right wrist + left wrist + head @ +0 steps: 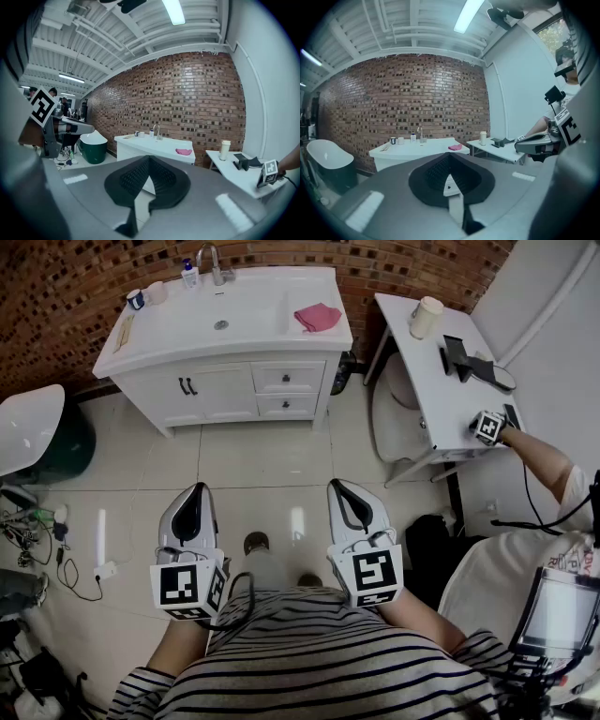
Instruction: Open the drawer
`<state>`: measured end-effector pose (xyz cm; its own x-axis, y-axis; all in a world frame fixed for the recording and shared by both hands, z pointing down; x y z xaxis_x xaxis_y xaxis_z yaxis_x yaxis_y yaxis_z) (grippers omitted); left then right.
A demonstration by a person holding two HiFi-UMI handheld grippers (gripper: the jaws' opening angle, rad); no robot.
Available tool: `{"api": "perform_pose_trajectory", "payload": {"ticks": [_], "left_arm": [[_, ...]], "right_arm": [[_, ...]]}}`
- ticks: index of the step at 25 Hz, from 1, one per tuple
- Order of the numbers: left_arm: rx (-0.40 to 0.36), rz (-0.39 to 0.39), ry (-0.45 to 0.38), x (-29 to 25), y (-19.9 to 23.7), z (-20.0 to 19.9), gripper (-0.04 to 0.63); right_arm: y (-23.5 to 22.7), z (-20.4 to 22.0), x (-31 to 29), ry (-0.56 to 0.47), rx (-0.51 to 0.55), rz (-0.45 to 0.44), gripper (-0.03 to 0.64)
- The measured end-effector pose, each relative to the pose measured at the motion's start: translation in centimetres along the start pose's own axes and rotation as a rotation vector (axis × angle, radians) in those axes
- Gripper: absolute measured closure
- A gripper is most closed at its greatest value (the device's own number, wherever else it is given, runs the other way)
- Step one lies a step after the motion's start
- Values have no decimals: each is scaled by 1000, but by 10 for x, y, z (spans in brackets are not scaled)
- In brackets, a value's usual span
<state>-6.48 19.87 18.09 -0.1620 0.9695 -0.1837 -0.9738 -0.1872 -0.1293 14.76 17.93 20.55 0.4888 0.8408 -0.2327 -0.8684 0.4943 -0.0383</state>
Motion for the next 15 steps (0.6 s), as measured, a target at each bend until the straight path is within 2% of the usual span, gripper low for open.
{"api": "perform_pose_trajectory", "payload": {"ticks": [4, 8, 12, 15], "left_arm": [[3, 14, 15, -50, 25, 15, 583], [0, 59, 35, -124, 62, 27, 583], [-6, 143, 59, -211, 103, 19, 583], [-37, 220, 80, -263, 125, 22, 583]], "right_arm": [[-11, 9, -49, 19, 9, 19, 615], [-25, 5, -130, 24, -6, 53, 615], [-42, -6, -227, 24, -26, 101, 615], [-58, 6, -294, 62, -57, 133, 615]]}}
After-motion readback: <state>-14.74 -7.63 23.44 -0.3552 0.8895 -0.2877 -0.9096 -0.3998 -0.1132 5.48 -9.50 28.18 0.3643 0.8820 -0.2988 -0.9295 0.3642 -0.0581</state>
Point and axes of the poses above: the fingertips, and each gripper's own axes: x backward along the fingers, y to its left, z out of its underside, the point moved 2 cm from there along x, backward along the fingers, and after that the axes turned 7 degrees about -x, right-handed, at the moved point
